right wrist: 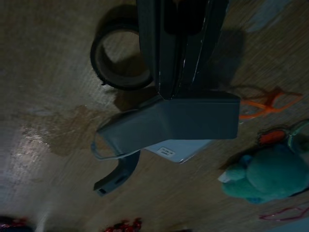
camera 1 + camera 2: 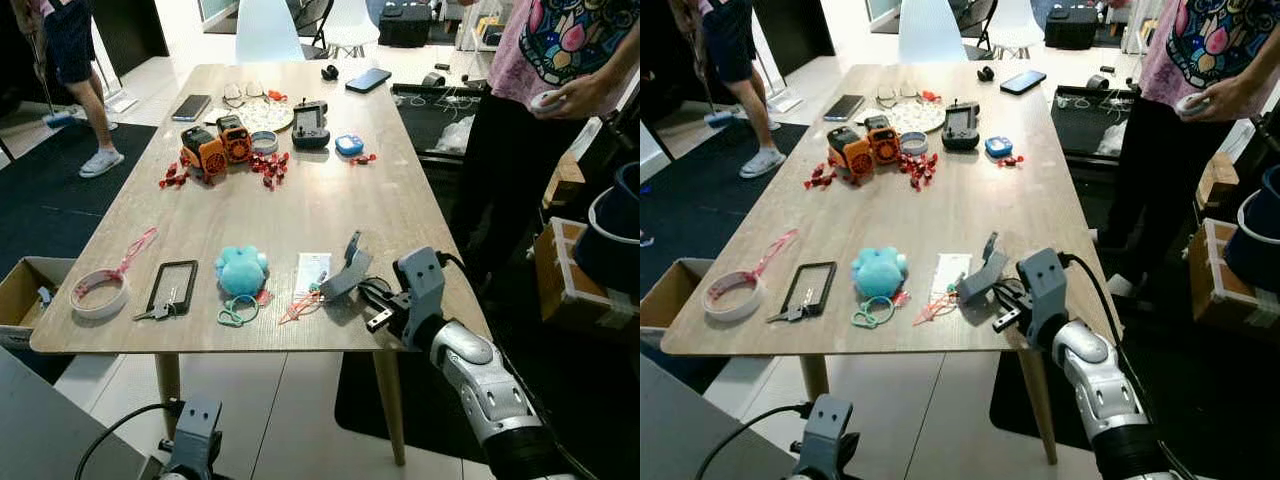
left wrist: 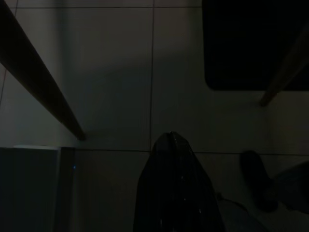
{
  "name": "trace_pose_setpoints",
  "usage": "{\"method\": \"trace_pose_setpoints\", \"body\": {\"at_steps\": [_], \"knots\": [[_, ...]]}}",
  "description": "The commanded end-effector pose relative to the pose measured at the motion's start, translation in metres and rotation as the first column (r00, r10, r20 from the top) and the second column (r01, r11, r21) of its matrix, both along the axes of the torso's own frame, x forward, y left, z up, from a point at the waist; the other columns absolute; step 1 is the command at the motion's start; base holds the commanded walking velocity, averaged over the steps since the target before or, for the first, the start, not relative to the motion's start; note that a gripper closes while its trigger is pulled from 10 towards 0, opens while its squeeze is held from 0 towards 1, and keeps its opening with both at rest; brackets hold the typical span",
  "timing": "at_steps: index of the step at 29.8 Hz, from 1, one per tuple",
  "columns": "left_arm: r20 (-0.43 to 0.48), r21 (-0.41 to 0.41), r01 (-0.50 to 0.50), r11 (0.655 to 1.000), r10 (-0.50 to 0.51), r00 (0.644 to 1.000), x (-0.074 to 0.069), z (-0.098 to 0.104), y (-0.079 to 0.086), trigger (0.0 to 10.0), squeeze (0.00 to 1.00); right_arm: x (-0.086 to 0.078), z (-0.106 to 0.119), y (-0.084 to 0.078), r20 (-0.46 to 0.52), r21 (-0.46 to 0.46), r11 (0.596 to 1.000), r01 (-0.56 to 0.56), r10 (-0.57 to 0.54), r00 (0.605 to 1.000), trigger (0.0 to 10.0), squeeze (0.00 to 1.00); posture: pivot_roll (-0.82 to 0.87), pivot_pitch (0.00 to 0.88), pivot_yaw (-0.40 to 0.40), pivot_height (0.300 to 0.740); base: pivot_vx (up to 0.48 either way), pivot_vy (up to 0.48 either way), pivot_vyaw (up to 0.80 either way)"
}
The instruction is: Hang keys on a hook
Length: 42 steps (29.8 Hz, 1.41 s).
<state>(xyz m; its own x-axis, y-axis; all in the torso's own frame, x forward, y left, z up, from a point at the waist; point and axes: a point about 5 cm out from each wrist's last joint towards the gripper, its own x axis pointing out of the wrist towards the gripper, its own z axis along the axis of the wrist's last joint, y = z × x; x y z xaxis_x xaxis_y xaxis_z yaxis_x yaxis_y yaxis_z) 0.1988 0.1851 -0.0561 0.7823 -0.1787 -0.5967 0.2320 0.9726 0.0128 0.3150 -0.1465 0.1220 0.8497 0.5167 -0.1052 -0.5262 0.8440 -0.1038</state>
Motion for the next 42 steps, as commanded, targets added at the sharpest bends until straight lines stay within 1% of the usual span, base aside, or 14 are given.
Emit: {"method": "trace_pose_setpoints", "body": {"at_steps": [1,2,4,5,6,7,11,12,13,14,24,27,37,42], "knots": [[-0.018,-0.004,-0.011,1.000,0.011,1.000,-0.005,-0.003,0.002,10.0,0.01,-0.002,-0.004,-0.007,0.009,-0.024,0.999,0.038,-0.038,0.999,10.0,0.00,0.04,0.114,0.037,0.740,0.000,0.000,0.00],[-0.019,-0.004,-0.009,1.000,0.009,1.000,-0.005,-0.003,0.001,10.0,0.01,0.000,-0.005,-0.013,0.023,-0.033,0.996,0.087,-0.087,0.996,10.0,0.11,0.04,0.115,0.037,0.740,0.000,0.000,0.00],[-0.019,-0.004,-0.009,1.000,0.009,1.000,-0.005,-0.003,0.001,10.0,0.01,0.000,-0.005,-0.013,0.023,-0.033,0.996,0.087,-0.087,0.996,10.0,0.11,0.04,0.115,0.037,0.740,0.000,0.000,0.00],[-0.019,-0.005,-0.007,1.000,0.007,1.000,-0.004,-0.003,0.000,10.0,0.01,0.001,-0.006,-0.019,0.032,-0.038,0.991,0.130,-0.128,0.991,10.0,0.64,0.04,0.115,0.036,0.740,0.000,0.000,0.00],[-0.019,-0.006,-0.007,1.000,0.007,1.000,-0.004,-0.003,0.000,10.0,0.01,0.002,-0.007,-0.022,0.035,-0.039,0.986,0.160,-0.159,0.987,10.0,0.87,0.05,0.115,0.035,0.740,0.000,0.000,0.00],[-0.019,-0.006,-0.008,1.000,0.007,1.000,-0.004,-0.003,0.000,10.0,0.01,0.003,-0.007,-0.024,0.034,-0.037,0.984,0.174,-0.172,0.984,10.0,1.00,0.05,0.115,0.035,0.740,0.000,0.000,0.00],[-0.022,-0.005,-0.009,1.000,0.009,1.000,-0.005,-0.004,0.000,10.0,0.01,0.003,-0.009,-0.024,0.032,-0.062,0.981,0.185,-0.183,0.983,10.0,1.00,0.04,0.116,0.034,0.740,0.000,0.000,0.00],[-0.024,-0.005,-0.009,1.000,0.009,1.000,-0.006,-0.004,0.000,10.0,0.01,0.003,-0.011,-0.024,0.029,-0.071,0.980,0.187,-0.186,0.982,10.0,0.65,0.04,0.117,0.034,0.740,0.000,0.000,0.00],[-0.024,-0.005,-0.009,1.000,0.009,1.000,-0.006,-0.004,0.000,10.0,0.01,0.003,-0.011,-0.024,0.029,-0.071,0.980,0.187,-0.186,0.982,10.0,0.65,0.04,0.117,0.034,0.740,0.000,0.000,0.00],[-0.025,-0.005,-0.009,1.000,0.009,1.000,-0.006,-0.004,0.000,10.0,0.01,0.003,-0.013,-0.025,0.023,-0.075,0.978,0.193,-0.192,0.981,10.0,0.00,0.04,0.118,0.034,0.740,0.000,0.000,0.00],[-0.026,-0.006,-0.008,1.000,0.008,1.000,-0.007,-0.005,-0.001,10.0,0.01,0.007,-0.018,-0.023,-0.013,-0.055,0.973,0.226,-0.227,0.974,10.0,0.00,0.04,0.121,0.037,0.740,0.000,0.000,0.00],[-0.027,-0.005,-0.007,1.000,0.007,1.000,-0.007,-0.005,0.000,10.0,0.01,0.009,-0.023,-0.021,-0.043,-0.083,0.968,0.236,-0.240,0.970,10.0,0.00,0.05,0.122,0.038,0.740,0.000,0.000,0.00],[-0.029,0.004,0.003,1.000,-0.003,1.000,-0.009,-0.005,0.002,10.0,0.01,0.010,-0.027,-0.019,-0.059,-0.186,0.961,0.204,-0.218,0.974,10.0,0.00,0.05,0.123,0.037,0.740,0.000,0.000,0.00],[-0.028,0.004,0.004,1.000,-0.004,1.000,-0.009,-0.004,0.002,10.0,0.01,0.006,-0.035,-0.022,-0.085,-0.198,0.959,0.203,-0.224,0.971,10.0,0.00,0.05,0.123,0.035,0.740,0.000,0.000,0.00]]}}
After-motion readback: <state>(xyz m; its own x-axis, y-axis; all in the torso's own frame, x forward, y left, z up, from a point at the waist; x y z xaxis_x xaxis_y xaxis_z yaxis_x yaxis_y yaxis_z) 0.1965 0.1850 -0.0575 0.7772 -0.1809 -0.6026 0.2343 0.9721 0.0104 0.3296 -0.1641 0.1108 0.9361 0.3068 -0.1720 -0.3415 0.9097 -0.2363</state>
